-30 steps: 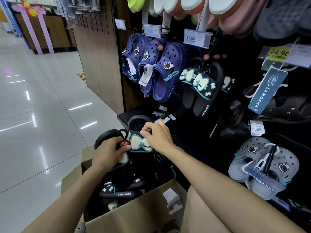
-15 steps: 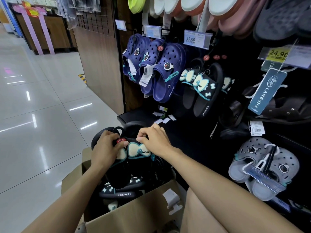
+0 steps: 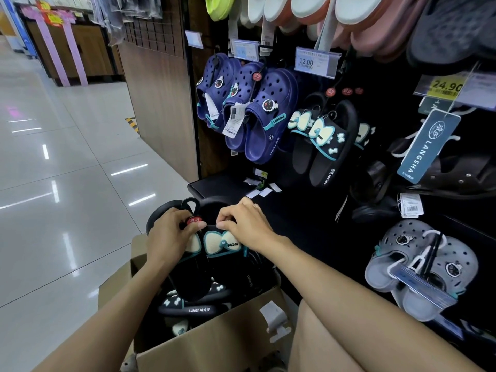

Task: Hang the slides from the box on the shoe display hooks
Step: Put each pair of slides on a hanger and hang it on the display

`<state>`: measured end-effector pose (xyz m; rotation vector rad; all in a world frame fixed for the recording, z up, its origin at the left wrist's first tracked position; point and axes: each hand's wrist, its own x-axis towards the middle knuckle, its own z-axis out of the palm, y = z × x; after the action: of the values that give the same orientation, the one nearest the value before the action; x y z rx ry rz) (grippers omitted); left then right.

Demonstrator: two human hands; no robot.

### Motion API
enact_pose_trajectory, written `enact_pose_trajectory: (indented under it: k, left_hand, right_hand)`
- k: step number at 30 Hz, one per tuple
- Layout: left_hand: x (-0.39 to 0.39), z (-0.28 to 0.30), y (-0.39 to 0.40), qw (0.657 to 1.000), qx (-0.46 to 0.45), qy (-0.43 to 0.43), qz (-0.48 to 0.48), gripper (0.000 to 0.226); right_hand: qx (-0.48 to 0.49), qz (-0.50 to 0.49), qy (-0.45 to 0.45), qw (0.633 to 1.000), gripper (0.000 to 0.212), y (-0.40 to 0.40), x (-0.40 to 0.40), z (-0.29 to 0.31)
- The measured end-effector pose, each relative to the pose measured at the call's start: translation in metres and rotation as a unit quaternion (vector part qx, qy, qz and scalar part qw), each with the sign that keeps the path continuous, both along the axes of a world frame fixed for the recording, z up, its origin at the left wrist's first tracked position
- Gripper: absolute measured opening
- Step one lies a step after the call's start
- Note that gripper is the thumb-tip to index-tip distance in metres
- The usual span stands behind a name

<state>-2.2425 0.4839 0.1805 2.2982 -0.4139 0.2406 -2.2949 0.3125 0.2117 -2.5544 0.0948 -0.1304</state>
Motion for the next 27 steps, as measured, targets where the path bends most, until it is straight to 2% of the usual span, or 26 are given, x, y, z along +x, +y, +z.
enact_pose_trajectory:
  k: [4,13,18,20,27]
  left_hand:
    - [0.002,0.001,0.002,1.0,-0.026,-0.002,-0.008,0.042]
    - [0.006,-0.001,0.003,0.999,-0.047,0.004,-0.006,0.043]
    - [0.005,-0.002,0.001,1.0,-0.026,-0.004,0.002,0.036]
    - [0.006,-0.001,0.0,1.0,-0.02,-0.01,0.002,0.031]
    - [0.003,0.0,-0.005,0.999,-0.005,-0.009,-0.033,0.022]
  right_hand:
    - [-0.048,0.045,0.008,0.998,0.013,0.0,-0.003,0.002]
    - [-0.063,0.051,0.025,0.996,0.016,-0.003,-0.001,-0.006]
    - [-0.082,0.051,0.028,0.995,0.008,-0.002,0.007,-0.014]
    - [-0.053,0.052,0.003,0.997,0.009,-0.003,0.007,-0.01]
    - [0.153,0.051,-0.079,0.984,0.011,0.004,0.013,-0.008]
